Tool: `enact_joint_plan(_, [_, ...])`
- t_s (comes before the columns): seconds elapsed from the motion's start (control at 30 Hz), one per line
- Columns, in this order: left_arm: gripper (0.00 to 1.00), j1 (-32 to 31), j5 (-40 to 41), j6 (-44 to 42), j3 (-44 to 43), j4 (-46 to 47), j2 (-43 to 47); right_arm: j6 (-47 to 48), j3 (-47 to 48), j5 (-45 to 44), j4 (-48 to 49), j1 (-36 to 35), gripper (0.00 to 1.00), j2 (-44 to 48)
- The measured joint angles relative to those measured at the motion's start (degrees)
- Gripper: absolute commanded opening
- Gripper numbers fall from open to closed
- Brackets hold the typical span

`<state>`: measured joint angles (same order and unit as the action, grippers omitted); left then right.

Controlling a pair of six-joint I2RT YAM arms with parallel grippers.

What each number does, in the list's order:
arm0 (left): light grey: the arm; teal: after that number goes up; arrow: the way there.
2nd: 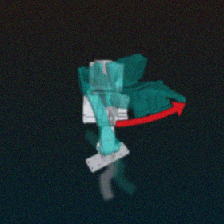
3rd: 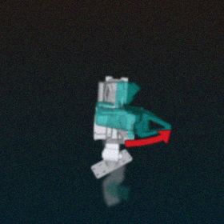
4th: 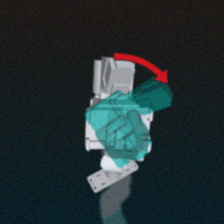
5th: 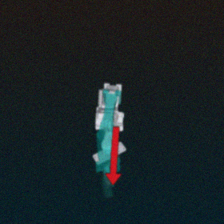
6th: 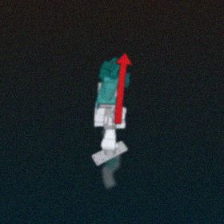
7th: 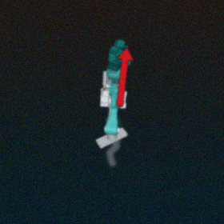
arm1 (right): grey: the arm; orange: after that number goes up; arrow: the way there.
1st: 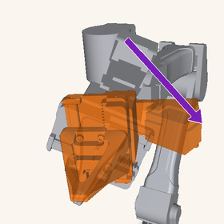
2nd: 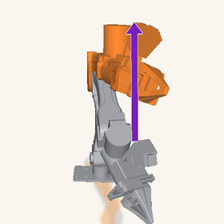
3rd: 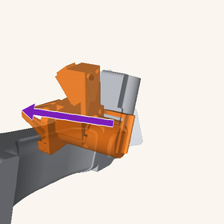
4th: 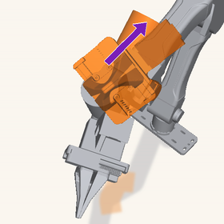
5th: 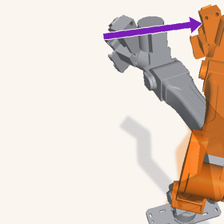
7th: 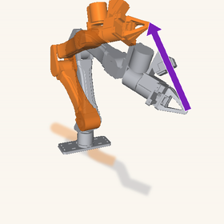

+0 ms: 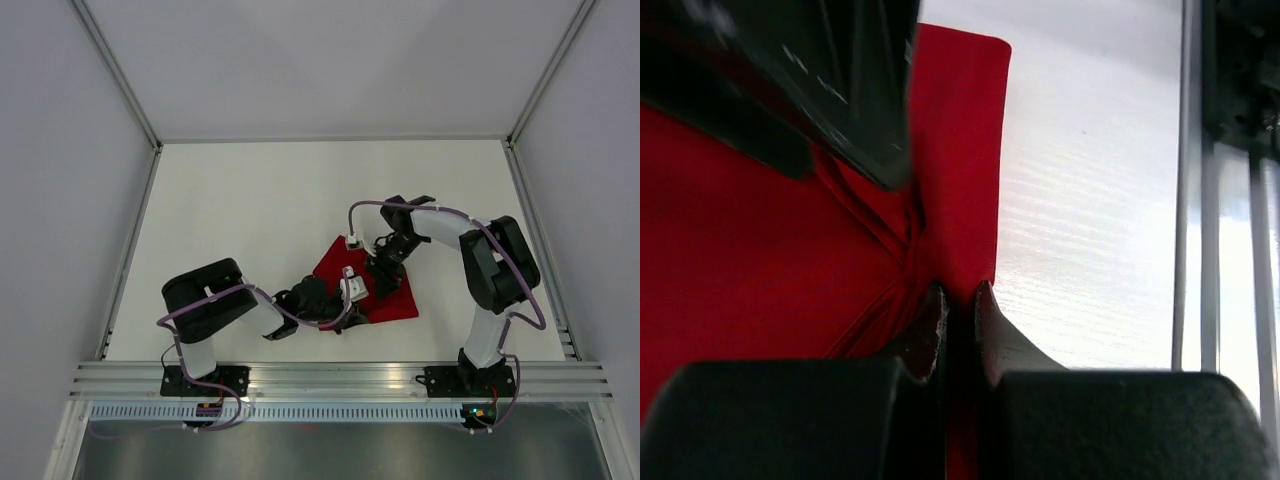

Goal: Fold the napkin, place the utensils inside, and roll it up
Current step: Roll the napkin at the center of the board.

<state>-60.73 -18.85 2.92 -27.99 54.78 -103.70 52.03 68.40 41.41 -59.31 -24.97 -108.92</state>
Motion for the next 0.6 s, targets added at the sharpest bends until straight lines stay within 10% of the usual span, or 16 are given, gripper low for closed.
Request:
enact_joint_plan(0.33, [0.02,7.85,-15.85,12.83,-1.75,7.56,-7.06,0.20,-16.59,-2.25,17.57,3.67,0.63,27.26])
enact_joint_plan(0.6, [0.02,9.46,-21.90,16.92,-4.35,5.95,-9.20,-0.46,-33.73,-9.33,28.26,-7.87,0.65,41.22])
